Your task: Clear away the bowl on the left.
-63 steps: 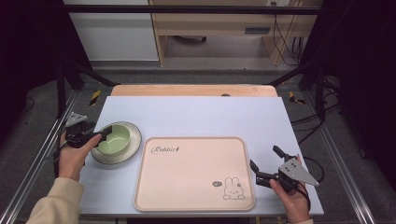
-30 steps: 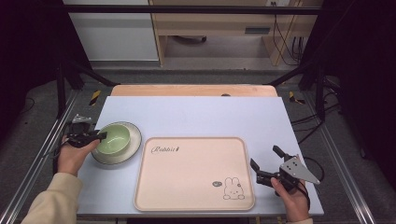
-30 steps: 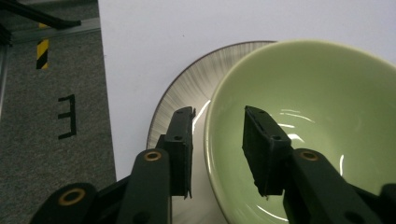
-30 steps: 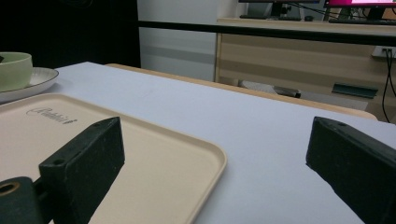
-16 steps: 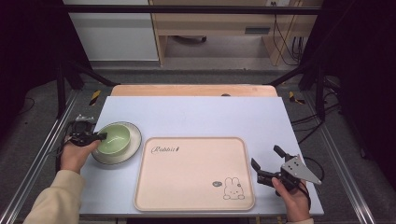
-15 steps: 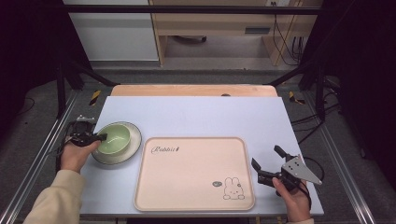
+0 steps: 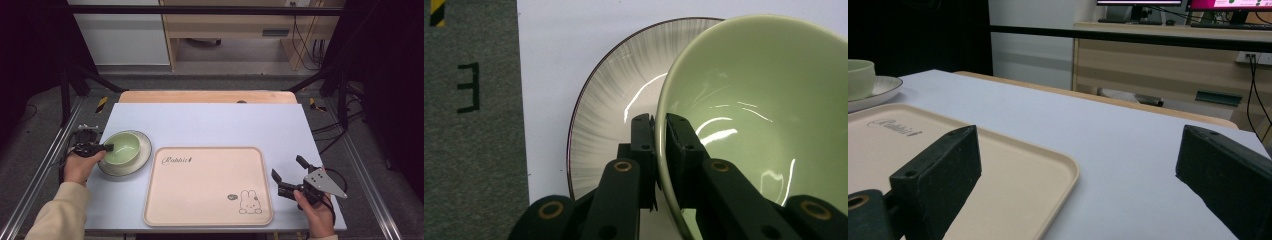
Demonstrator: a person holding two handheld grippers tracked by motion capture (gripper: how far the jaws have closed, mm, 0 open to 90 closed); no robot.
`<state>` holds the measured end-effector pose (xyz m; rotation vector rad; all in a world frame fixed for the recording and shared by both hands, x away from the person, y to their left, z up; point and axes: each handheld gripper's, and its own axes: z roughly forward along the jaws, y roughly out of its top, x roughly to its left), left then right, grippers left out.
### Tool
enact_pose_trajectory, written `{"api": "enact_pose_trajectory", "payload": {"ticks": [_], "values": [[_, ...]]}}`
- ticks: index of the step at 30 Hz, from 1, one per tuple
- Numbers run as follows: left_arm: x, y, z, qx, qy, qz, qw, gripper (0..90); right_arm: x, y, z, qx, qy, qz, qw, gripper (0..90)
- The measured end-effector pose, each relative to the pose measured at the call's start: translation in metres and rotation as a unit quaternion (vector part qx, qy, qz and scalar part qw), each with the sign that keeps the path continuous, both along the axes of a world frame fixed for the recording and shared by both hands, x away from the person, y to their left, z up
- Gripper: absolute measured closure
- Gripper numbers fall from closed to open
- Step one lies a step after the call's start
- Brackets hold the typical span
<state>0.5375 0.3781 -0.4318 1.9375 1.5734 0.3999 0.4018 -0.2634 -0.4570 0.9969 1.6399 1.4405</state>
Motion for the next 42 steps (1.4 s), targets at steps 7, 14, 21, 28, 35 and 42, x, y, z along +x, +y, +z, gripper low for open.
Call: {"api": "enact_pose_trajectory", "payload": {"ticks": [7,14,21,28,35,42], "values": [[-0.002,0.000,0.004,-0.019,0.010,0.012,0.9997,83.7,0.000,0.004,0.000,-0.008,0.003,0.007,0.9999,4.4],[-0.003,-0.003,0.008,-0.015,0.010,0.011,0.9998,83.7,0.000,0.005,0.000,-0.008,0.001,0.006,0.9999,4.3],[-0.010,-0.005,0.011,-0.014,0.001,0.017,0.9998,83.7,0.001,0.006,0.000,-0.007,0.000,0.008,0.9999,4.4],[-0.015,-0.011,0.021,-0.022,-0.017,0.015,0.9995,83.6,0.000,0.008,0.000,-0.014,-0.004,0.013,0.9998,4.1],[-0.018,-0.020,0.031,-0.034,-0.027,0.002,0.9990,83.7,0.000,0.010,0.000,-0.016,-0.004,0.016,0.9997,4.1],[-0.023,-0.028,0.036,-0.038,-0.036,-0.012,0.9986,83.7,0.000,0.009,0.001,-0.013,-0.004,0.016,0.9998,3.5]]}}
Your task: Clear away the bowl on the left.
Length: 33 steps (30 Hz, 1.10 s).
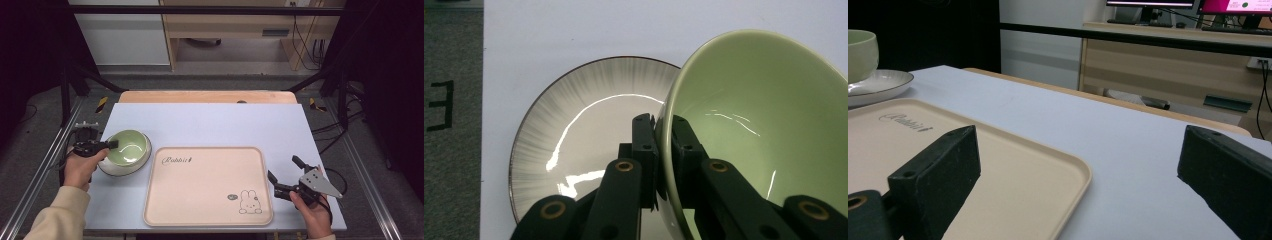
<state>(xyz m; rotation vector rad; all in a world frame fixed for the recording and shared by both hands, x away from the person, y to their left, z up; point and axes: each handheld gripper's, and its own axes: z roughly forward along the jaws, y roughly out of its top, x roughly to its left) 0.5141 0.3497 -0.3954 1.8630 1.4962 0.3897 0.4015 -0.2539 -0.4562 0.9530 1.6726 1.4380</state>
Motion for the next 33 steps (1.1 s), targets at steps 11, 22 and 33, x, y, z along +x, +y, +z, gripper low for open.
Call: {"api": "enact_pose_trajectory", "payload": {"ticks": [11,22,33], "values": [[-0.008,-0.014,0.005,-0.011,-0.010,-0.022,0.9997,83.7,0.000,0.003,0.000,-0.005,-0.001,0.006,1.0000,3.1],[-0.012,-0.041,0.009,-0.019,-0.017,-0.056,0.9981,83.7,0.000,0.005,0.000,-0.006,-0.004,0.009,0.9999,3.2],[-0.009,-0.080,0.007,-0.024,-0.014,-0.098,0.9948,83.7,-0.001,0.005,0.001,-0.002,-0.004,0.012,0.9999,3.2]]}}
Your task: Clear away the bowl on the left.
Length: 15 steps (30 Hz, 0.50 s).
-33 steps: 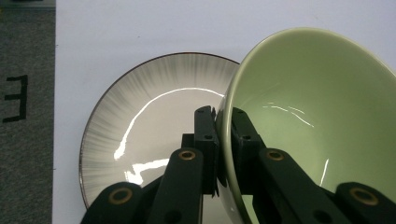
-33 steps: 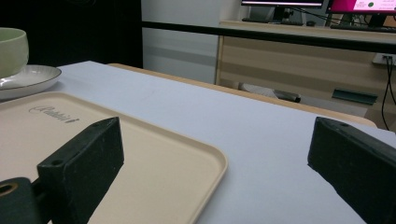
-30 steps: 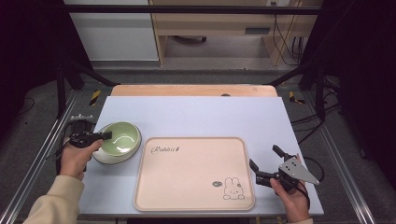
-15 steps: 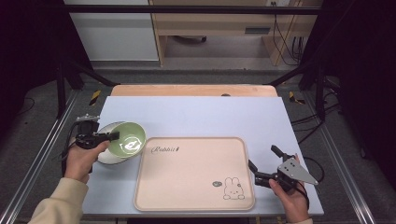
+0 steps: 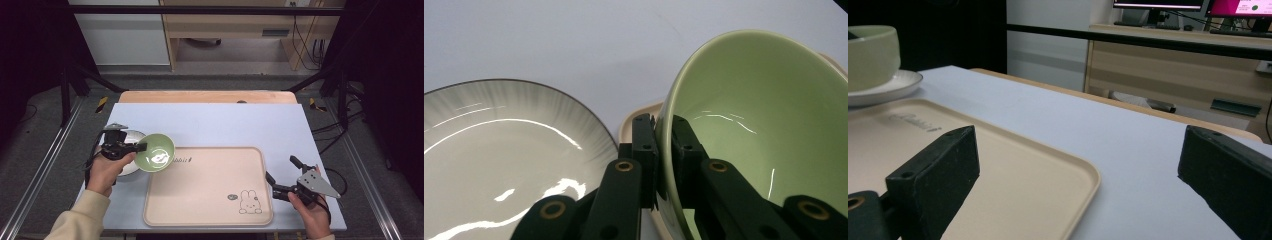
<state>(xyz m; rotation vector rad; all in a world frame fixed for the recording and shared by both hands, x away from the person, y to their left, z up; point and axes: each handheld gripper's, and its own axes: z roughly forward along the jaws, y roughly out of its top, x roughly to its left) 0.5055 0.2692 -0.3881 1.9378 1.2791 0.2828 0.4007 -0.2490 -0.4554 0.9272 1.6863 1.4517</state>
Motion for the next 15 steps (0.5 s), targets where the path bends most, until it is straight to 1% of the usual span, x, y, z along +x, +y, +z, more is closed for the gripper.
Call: {"api": "enact_pose_trajectory", "payload": {"ticks": [1,3,4,7,10,12,15], "values": [[0.000,0.000,0.000,0.000,0.000,0.000,1.0000,83.7,0.000,0.000,0.000,0.000,0.000,0.000,1.0000,3.2],[0.000,-0.006,0.000,-0.002,-0.002,-0.005,1.0000,83.7,-0.001,0.000,0.001,0.014,0.000,0.001,0.9999,3.2],[0.000,-0.011,-0.001,-0.004,-0.002,-0.009,0.9999,83.7,-0.001,0.001,0.002,0.015,0.000,0.002,0.9999,3.2],[0.001,-0.021,-0.003,-0.002,0.001,-0.018,0.9998,83.7,-0.001,0.002,0.001,0.001,-0.002,0.004,1.0000,3.2],[0.000,-0.030,-0.003,-0.001,-0.001,-0.028,0.9996,83.6,-0.001,0.003,0.002,0.009,-0.004,0.006,0.9999,3.2],[-0.001,-0.036,-0.004,-0.006,0.000,-0.037,0.9993,83.6,-0.001,0.003,0.002,0.008,-0.004,0.005,0.9999,3.2],[-0.003,-0.047,-0.004,-0.003,-0.001,-0.048,0.9989,83.6,0.000,0.002,0.001,0.003,-0.003,0.003,1.0000,3.2]]}}
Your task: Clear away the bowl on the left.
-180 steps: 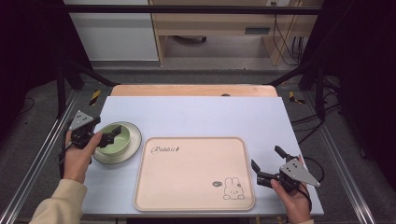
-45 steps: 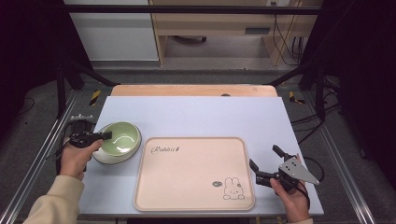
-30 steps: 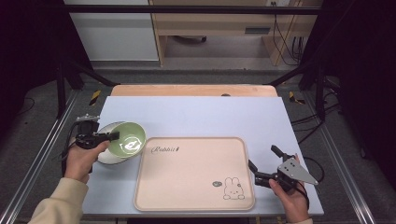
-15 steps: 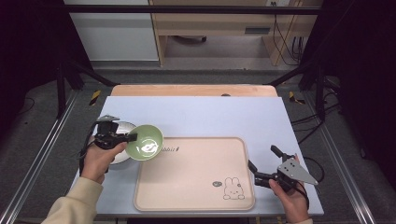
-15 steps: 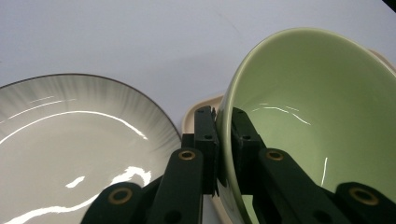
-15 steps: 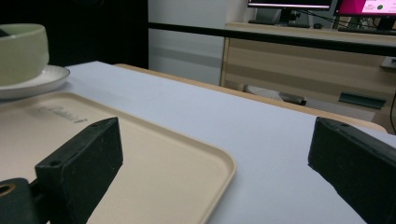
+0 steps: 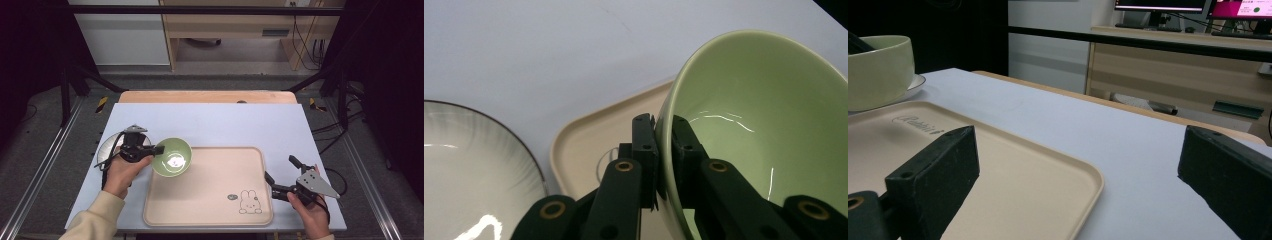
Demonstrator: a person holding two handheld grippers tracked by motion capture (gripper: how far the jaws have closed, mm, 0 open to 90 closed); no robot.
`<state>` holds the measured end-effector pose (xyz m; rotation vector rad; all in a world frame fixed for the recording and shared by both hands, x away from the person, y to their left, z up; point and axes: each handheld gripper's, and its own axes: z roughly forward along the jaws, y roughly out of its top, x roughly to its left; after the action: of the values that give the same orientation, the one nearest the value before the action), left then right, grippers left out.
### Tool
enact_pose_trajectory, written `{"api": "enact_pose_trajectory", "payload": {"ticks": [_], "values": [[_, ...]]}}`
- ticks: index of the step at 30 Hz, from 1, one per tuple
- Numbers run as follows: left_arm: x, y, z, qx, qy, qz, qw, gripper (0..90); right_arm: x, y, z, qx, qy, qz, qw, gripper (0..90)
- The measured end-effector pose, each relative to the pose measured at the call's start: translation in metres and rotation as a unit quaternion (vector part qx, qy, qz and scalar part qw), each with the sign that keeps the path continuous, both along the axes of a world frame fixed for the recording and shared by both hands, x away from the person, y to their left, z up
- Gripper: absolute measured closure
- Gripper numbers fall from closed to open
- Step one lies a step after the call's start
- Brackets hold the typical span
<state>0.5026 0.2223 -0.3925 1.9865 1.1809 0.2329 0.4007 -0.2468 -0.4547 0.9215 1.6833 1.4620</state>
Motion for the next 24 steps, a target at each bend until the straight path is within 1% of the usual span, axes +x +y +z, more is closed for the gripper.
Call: {"api": "enact_pose_trajectory", "payload": {"ticks": [3,6,8,9,12,16,17,24], "values": [[-0.001,-0.010,-0.001,0.000,0.000,-0.010,1.0000,83.6,0.000,-0.001,0.000,-0.002,0.001,0.000,1.0000,3.2],[-0.001,-0.013,-0.002,-0.002,0.002,-0.016,0.9999,83.6,0.001,0.000,-0.001,-0.007,0.002,0.001,1.0000,3.2],[-0.002,-0.018,-0.005,-0.003,0.006,-0.027,0.9996,83.6,0.001,0.000,-0.002,-0.009,0.003,0.002,1.0000,3.2],[-0.003,-0.020,-0.006,0.000,0.009,-0.030,0.9995,83.6,0.001,0.001,-0.002,-0.010,0.003,0.003,0.9999,3.2],[-0.004,-0.025,-0.010,0.003,0.012,-0.037,0.9992,83.6,0.001,0.001,-0.002,-0.012,0.003,0.004,0.9999,3.2],[-0.005,-0.031,-0.014,0.000,0.016,-0.045,0.9988,83.6,0.001,0.001,-0.002,-0.013,0.003,0.004,0.9999,3.2],[-0.007,-0.035,-0.015,0.002,0.018,-0.050,0.9986,83.6,0.001,0.001,-0.002,-0.014,0.003,0.004,0.9999,3.2],[-0.009,-0.044,-0.019,0.004,0.022,-0.059,0.9980,83.6,0.001,0.001,-0.002,-0.013,0.002,0.004,0.9999,3.2]]}}
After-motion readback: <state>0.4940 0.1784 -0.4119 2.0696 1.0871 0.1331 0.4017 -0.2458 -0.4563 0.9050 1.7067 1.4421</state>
